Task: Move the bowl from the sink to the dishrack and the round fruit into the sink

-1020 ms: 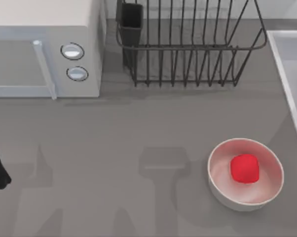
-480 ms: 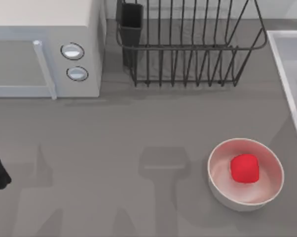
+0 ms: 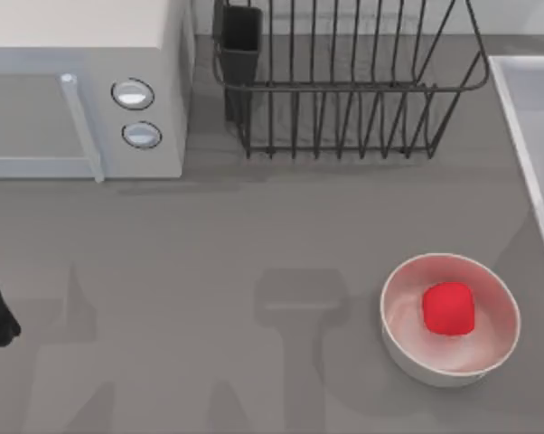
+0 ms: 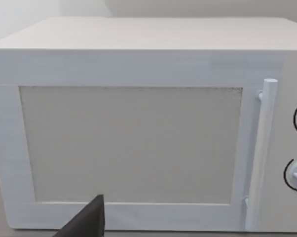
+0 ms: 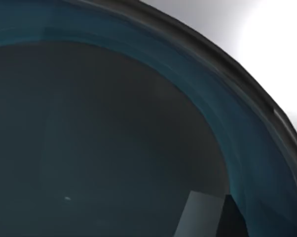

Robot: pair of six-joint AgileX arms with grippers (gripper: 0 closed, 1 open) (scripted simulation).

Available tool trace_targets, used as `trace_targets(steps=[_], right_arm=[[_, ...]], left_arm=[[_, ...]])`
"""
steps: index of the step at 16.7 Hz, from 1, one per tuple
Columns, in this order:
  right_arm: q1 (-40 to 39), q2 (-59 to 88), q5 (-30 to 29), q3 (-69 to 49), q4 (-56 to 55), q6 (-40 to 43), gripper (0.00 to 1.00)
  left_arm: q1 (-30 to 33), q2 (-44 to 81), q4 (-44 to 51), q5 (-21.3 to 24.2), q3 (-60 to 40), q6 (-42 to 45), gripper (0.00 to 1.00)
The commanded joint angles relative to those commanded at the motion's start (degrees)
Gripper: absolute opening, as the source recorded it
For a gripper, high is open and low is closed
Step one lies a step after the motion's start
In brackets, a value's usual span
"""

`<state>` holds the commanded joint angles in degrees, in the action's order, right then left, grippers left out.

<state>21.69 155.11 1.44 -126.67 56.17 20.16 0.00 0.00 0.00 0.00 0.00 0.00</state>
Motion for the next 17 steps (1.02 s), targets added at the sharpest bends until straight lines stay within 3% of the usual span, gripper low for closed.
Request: trace_targets(steps=[8,17], right_arm=[[2.48,-6.71,0.29,3.16,3.34,1.98,0.00],[14.76,-43.76,1.72,21.02,22.32,15.53,0.00]], left_arm=[[0.00,0.00,0.00,0.00,0.00,0.00,1.00],[0.00,0.00,0.00,0.00,0.00,0.00,1.00]])
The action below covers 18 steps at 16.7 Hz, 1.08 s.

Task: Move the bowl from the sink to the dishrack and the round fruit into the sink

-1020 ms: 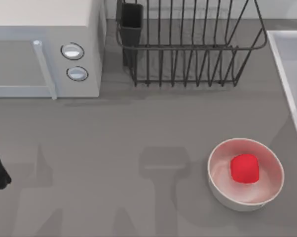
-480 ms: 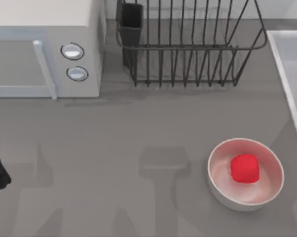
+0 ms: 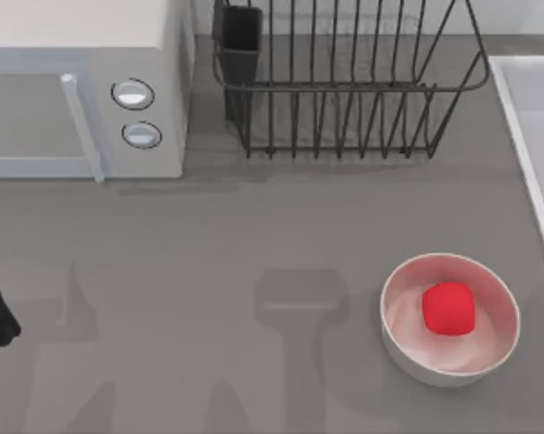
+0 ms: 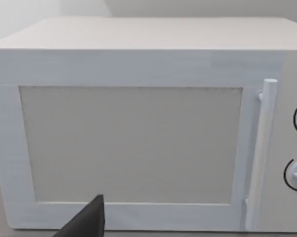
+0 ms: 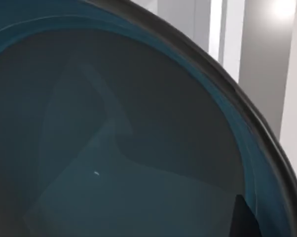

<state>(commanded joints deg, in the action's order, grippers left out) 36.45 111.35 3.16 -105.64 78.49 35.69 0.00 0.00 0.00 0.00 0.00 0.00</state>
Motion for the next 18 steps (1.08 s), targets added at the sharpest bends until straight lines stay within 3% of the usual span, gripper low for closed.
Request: trace_targets(steps=[5,9,15,18], right_arm=[[6.67,-18.44,0.75,9.13,9.98,6.93,0.00],[9.06,-24.06,1.02,12.29,13.29,9.20,0.00],[8.17,-23.80,0.63,12.00,12.66,8.56,0.00],[2.75,-22.94,-2.58,11.25,7.79,4.75,0.00]], left_arm=[[0.00,0.00,0.00,0.00,0.00,0.00,1.00],[0.00,0.00,0.00,0.00,0.00,0.00,1.00],[0.00,0.00,0.00,0.00,0.00,0.00,1.00],[0.00,0.00,0.00,0.00,0.00,0.00,1.00]])
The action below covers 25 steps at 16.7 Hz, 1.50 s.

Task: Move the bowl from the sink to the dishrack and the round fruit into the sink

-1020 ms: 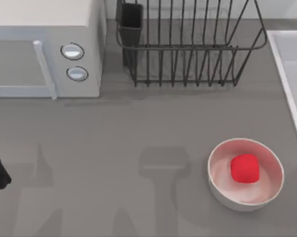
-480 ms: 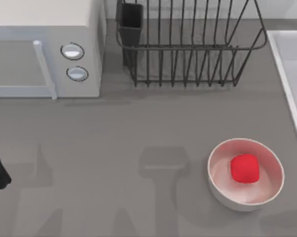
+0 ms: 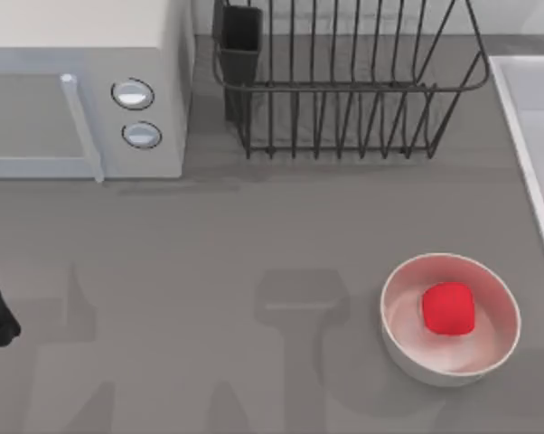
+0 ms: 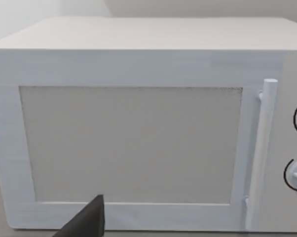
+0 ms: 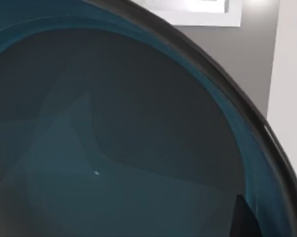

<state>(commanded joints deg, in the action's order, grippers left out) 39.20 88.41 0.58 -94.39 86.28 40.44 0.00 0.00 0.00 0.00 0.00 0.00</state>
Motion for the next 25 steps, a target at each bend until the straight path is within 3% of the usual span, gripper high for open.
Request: trace_targets(steps=[4,12,16,20,25], right_arm=[[-14.77,2.13,-7.97,-1.46,-12.98,-8.45,0.00],[-56.41,6.15,-29.22,-2.56,-51.48,-27.81,0.00],[-73.48,6.87,-38.98,-1.70,-70.00,-35.59,0.00],[-82.76,7.02,-45.74,-0.73,-82.54,-40.46,0.00],[-84.75,6.99,-47.69,-0.39,-85.95,-41.75,0.00]], left_arm=[[0.00,0.00,0.00,0.00,0.00,0.00,1.00],[0.00,0.00,0.00,0.00,0.00,0.00,1.00],[0.00,0.00,0.00,0.00,0.00,0.00,1.00],[0.00,0.00,0.00,0.00,0.00,0.00,1.00],[0.00,0.00,0.00,0.00,0.00,0.00,1.00]])
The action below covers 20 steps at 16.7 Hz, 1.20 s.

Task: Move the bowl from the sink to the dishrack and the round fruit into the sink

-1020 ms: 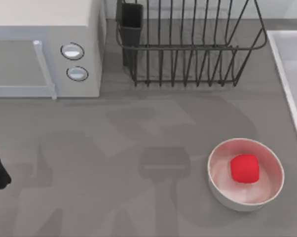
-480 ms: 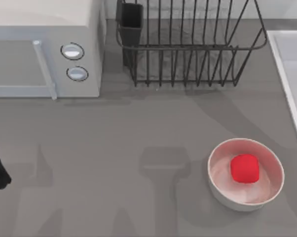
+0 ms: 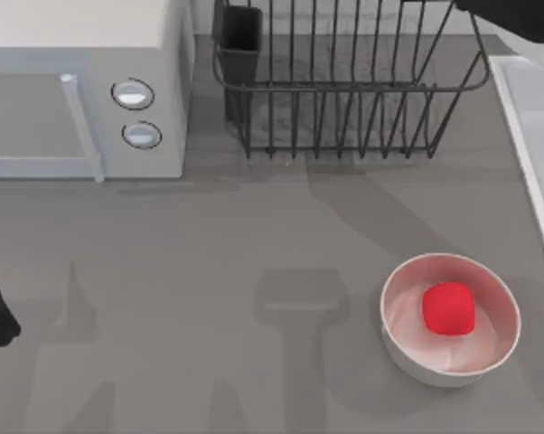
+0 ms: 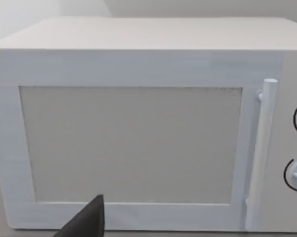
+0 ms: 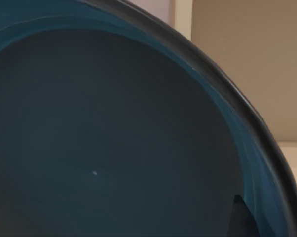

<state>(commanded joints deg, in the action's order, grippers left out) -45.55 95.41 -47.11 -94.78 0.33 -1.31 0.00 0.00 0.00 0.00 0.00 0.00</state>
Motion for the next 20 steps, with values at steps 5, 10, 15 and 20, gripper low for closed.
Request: trace_targets(steps=[5,10,15,20], right_arm=[[0.77,1.56,0.64,0.89,-2.01,-0.05,0.00],[3.72,10.17,3.61,7.02,-17.50,0.06,0.00],[7.75,19.08,7.50,15.22,-35.98,0.23,0.00],[9.33,21.74,9.00,18.41,-40.48,0.29,0.00]], left_arm=[[0.00,0.00,0.00,0.00,0.00,0.00,1.00],[0.00,0.00,0.00,0.00,0.00,0.00,1.00],[0.00,0.00,0.00,0.00,0.00,0.00,1.00],[0.00,0.00,0.00,0.00,0.00,0.00,1.00]])
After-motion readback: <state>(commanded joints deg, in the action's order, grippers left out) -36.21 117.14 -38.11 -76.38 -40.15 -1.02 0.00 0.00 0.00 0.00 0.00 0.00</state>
